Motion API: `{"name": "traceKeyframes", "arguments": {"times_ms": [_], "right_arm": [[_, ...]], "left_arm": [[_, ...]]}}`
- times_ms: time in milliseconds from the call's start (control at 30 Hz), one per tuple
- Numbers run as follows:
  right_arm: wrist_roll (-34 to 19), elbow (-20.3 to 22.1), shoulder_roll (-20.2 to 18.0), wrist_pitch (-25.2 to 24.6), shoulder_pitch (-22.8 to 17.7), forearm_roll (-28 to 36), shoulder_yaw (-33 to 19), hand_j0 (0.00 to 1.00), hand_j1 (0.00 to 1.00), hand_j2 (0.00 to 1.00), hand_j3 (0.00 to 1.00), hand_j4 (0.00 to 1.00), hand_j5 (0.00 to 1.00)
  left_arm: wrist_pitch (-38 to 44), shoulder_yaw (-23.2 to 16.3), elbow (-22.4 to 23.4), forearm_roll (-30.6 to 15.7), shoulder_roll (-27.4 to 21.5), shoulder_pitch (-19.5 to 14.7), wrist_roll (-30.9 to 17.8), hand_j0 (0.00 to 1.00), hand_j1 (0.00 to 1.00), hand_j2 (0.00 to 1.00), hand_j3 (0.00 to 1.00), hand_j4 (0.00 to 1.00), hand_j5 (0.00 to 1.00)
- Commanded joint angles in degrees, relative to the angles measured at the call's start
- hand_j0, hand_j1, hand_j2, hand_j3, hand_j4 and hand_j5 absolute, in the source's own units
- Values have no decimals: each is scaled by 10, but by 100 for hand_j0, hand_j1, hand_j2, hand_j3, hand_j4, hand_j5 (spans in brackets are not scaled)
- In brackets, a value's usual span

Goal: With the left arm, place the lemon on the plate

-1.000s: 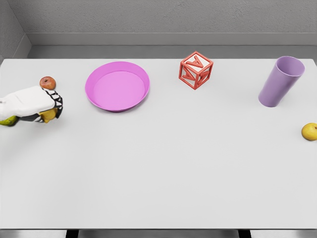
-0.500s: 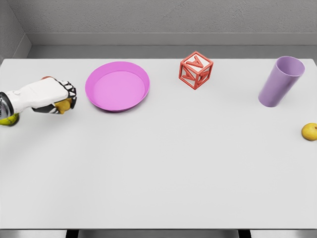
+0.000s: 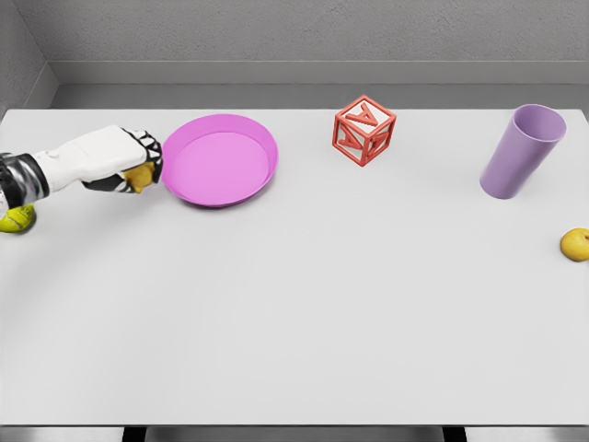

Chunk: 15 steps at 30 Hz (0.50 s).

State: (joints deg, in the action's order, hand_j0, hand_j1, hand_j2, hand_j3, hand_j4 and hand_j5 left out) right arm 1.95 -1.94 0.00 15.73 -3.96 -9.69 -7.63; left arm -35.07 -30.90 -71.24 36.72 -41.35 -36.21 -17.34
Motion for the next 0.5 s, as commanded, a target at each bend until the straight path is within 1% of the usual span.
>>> {"name": "traceKeyframes", "arguments": {"times_ms": [0, 100, 300, 400, 467], "right_arm": [[0, 0, 0, 0, 0, 0, 0, 100, 100, 100, 100, 100, 100], [0, 0, 0, 0, 0, 0, 0, 100, 100, 100, 100, 100, 100], [0, 0, 0, 0, 0, 0, 0, 100, 100, 100, 100, 100, 100], [0, 0, 0, 0, 0, 0, 0, 100, 100, 100, 100, 100, 100], [0, 0, 0, 0, 0, 0, 0, 100, 100, 100, 100, 100, 100]], "left_arm": [[1, 1, 6, -4, 9, 0, 0, 27, 27, 27, 27, 27, 27], [1, 1, 8, -4, 24, -3, 0, 27, 27, 27, 27, 27, 27], [1, 1, 36, -3, 51, -20, 0, 27, 27, 27, 27, 27, 27], [1, 0, 36, -2, 58, -25, -1, 27, 27, 27, 27, 27, 27], [1, -1, 44, -2, 68, -31, -1, 27, 27, 27, 27, 27, 27]]}}
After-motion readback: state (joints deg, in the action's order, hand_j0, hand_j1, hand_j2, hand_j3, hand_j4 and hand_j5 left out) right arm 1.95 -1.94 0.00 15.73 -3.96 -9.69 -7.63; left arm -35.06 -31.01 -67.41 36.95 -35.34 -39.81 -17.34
